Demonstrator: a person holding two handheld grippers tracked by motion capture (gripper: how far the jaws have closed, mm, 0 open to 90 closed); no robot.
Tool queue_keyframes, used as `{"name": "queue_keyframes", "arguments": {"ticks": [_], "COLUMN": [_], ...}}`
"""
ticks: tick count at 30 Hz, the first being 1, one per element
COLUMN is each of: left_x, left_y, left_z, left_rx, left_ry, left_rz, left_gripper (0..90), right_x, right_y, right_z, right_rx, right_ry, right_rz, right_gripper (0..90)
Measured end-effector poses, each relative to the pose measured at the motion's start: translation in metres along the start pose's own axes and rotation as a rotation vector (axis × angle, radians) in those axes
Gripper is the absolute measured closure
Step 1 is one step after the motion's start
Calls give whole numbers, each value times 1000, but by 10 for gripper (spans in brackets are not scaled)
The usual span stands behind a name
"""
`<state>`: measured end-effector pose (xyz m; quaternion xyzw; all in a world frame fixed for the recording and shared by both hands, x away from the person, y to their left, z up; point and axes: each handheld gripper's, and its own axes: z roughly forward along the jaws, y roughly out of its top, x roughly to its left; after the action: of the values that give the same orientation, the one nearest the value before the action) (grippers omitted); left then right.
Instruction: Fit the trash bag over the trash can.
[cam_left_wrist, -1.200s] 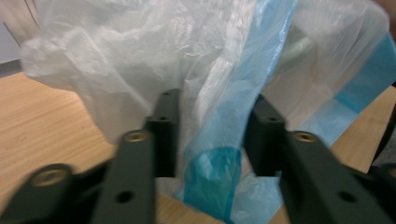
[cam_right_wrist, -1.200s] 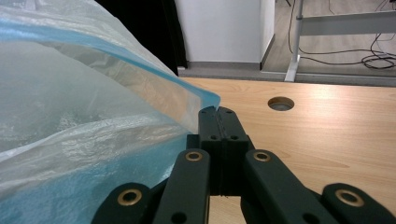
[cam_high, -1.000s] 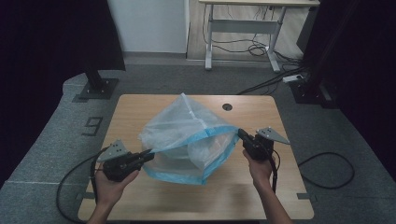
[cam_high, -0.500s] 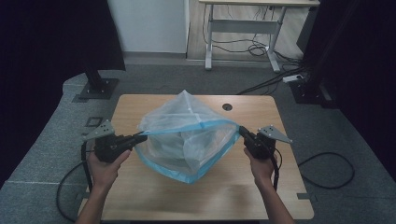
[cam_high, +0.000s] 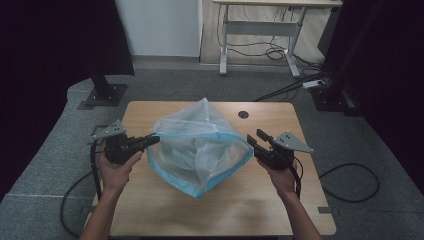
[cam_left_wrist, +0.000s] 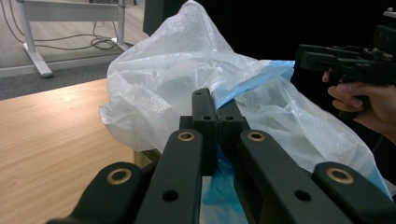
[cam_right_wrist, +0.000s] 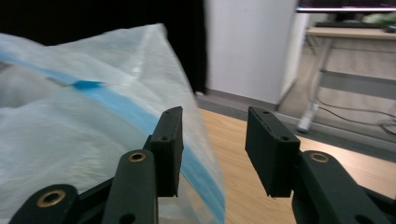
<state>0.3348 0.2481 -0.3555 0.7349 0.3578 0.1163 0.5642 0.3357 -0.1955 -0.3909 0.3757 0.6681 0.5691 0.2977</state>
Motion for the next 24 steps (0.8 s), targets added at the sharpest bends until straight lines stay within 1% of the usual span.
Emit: {"name": "queue_keyframes", "arguments": {"ticks": [3,4,6,9,11,13,16,18,20,21,23,24], "left_x": [2,2,3,3,4,5,6,7,8,8,9,9], "left_y": [0,0,1,2,2,2,3,3,3,4,4,4], "left_z": [0,0,0,-1,-3,-4,-4,-4,-5,-5,-6,-6], "left_rx": [-2,-6,-8,-12,-14,-16,-21,-23,-27,-30,-30,-30], "left_ry": [2,5,2,4,8,5,5,3,4,4,3,2], "left_rz": [-5,-8,-12,-15,-17,-21,-30,-34,-39,-41,-42,-42], "left_gripper": [890,890,890,890,890,890,890,890,890,891,890,890], "right_x": [5,8,13,16,17,14,12,15,18,20,20,19], "right_y": [-1,-2,-5,-9,-11,-13,-15,-17,-18,-19,-21,-22], "right_z": [1,2,3,6,10,14,21,25,27,27,28,28], "right_rx": [3,9,18,38,52,60,73,82,85,84,83,80], "right_ry": [48,73,94,121,118,122,123,123,123,122,113,109], "right_rz": [-13,-16,-28,-33,-42,-27,-29,-45,-76,-82,-86,-82], "right_gripper": [536,534,516,495,497,498,512,514,511,517,558,593]}}
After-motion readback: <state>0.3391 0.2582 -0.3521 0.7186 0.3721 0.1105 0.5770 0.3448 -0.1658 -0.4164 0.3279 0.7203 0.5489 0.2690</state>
